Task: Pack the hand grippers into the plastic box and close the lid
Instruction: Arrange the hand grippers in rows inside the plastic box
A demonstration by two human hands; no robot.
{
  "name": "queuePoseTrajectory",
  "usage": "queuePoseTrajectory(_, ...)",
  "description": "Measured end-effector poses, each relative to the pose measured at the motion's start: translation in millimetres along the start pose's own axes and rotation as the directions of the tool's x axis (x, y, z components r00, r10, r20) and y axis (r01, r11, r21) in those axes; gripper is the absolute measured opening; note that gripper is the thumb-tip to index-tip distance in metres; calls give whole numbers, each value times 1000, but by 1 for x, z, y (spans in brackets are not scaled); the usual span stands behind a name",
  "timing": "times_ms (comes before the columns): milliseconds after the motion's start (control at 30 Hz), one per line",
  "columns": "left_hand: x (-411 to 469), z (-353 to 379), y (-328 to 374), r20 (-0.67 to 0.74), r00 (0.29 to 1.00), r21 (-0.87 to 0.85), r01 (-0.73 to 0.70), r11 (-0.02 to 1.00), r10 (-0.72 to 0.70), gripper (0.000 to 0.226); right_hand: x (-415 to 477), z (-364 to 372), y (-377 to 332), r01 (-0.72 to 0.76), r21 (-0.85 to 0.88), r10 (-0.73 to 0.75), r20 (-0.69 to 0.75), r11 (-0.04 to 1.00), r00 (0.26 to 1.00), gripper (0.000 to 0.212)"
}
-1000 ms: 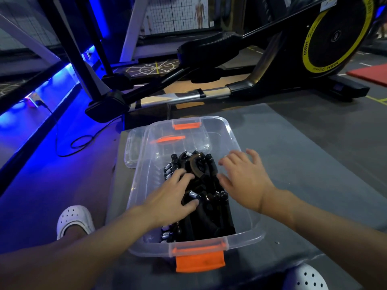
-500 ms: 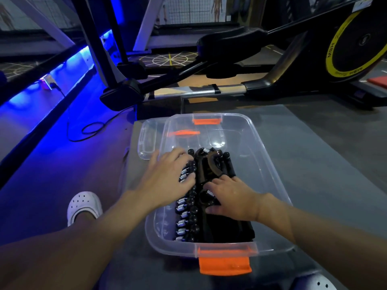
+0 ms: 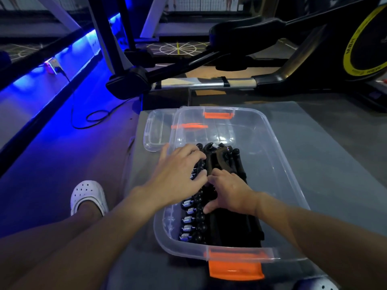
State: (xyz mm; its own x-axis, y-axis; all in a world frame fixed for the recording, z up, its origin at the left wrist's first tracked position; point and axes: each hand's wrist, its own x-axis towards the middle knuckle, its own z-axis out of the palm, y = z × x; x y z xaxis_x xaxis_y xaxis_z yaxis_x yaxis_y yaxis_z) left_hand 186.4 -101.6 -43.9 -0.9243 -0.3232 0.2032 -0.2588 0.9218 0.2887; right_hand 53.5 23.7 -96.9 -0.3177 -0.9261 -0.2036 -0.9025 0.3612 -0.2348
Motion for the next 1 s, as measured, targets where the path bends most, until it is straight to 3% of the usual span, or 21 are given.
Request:
queuePoseTrajectory(200,-1,0,2,6,1000,-5,-1,1000,1,50,-6,3,-4,9,-49,-9,-10,999,1000,75)
queuePoseTrajectory(367,-2,0,2,-7,1000,-12,4,1000,-4,45,-12,0,-3,69,-80,-62,82,994,995,104)
queuePoseTrajectory(500,-2,0,3,-20,1000,-26,7,1000,-7,43,-12,4,-2,84,-101,-77,71,991,995,113)
queuePoseTrajectory(767,-3,1,1,-63,998,-75,7,997,-11,36,-13,10,0,103,-143,-98,41,984,994,112)
queuePoseTrajectory(1000,-3,2,0,-74,997,-83,5,997,-11,35,-7,9,0,49,-75,-49,4,996,999,89)
